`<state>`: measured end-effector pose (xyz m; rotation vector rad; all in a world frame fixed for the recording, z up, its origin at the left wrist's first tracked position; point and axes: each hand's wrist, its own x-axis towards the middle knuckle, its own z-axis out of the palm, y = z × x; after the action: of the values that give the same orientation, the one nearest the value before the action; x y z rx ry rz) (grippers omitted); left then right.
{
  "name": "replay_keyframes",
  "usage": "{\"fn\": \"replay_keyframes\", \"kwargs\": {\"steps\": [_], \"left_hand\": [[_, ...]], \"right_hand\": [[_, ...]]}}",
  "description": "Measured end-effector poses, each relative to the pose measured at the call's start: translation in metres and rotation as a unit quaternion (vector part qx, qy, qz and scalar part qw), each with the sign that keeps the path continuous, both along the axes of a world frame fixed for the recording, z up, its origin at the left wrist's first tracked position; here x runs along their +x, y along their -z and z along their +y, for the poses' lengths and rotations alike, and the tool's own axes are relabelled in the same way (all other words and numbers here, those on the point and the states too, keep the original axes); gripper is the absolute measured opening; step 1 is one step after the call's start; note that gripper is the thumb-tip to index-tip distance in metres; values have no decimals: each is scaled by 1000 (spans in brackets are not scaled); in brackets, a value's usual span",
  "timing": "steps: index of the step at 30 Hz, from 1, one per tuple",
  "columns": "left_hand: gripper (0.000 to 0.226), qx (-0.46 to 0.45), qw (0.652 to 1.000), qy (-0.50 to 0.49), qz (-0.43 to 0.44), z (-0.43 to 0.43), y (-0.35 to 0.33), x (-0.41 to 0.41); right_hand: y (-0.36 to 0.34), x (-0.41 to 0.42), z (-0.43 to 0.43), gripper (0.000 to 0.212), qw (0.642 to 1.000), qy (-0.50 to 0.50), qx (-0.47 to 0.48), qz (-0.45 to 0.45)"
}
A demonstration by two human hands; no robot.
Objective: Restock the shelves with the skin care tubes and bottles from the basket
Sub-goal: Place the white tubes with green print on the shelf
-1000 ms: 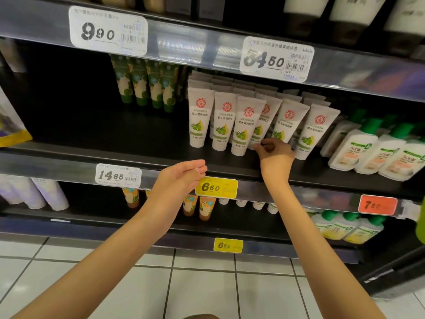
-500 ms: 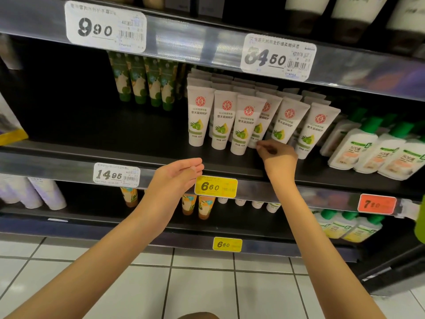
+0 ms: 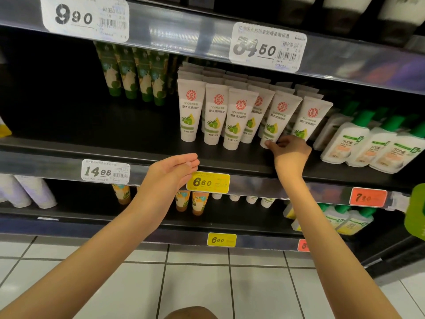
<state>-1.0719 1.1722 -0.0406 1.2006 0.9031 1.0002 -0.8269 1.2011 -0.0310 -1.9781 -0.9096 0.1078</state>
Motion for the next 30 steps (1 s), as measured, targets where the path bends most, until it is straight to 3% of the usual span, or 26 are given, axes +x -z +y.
{"fn": "replay_keyframes", "kwargs": {"steps": [6, 12, 17, 24, 30], "left_hand": [[23, -7, 1000, -5, -17, 0, 1, 1], [22, -3, 1000, -9, -9, 0, 1, 1], [23, -11, 1000, -11, -9, 0, 2, 3], [30, -8, 999, 31, -16, 7, 6, -3], [39, -23, 997, 73, -10, 18, 8, -7]], "right_hand": [[2, 2, 1, 33, 1000, -12, 20, 12], [11, 14, -24, 30, 984, 50, 170, 19], [0, 36, -13, 55, 998, 37, 51, 9], [5, 39, 2, 39, 998, 37, 27, -31], [1, 33, -1, 42, 999, 23, -1, -22]]}}
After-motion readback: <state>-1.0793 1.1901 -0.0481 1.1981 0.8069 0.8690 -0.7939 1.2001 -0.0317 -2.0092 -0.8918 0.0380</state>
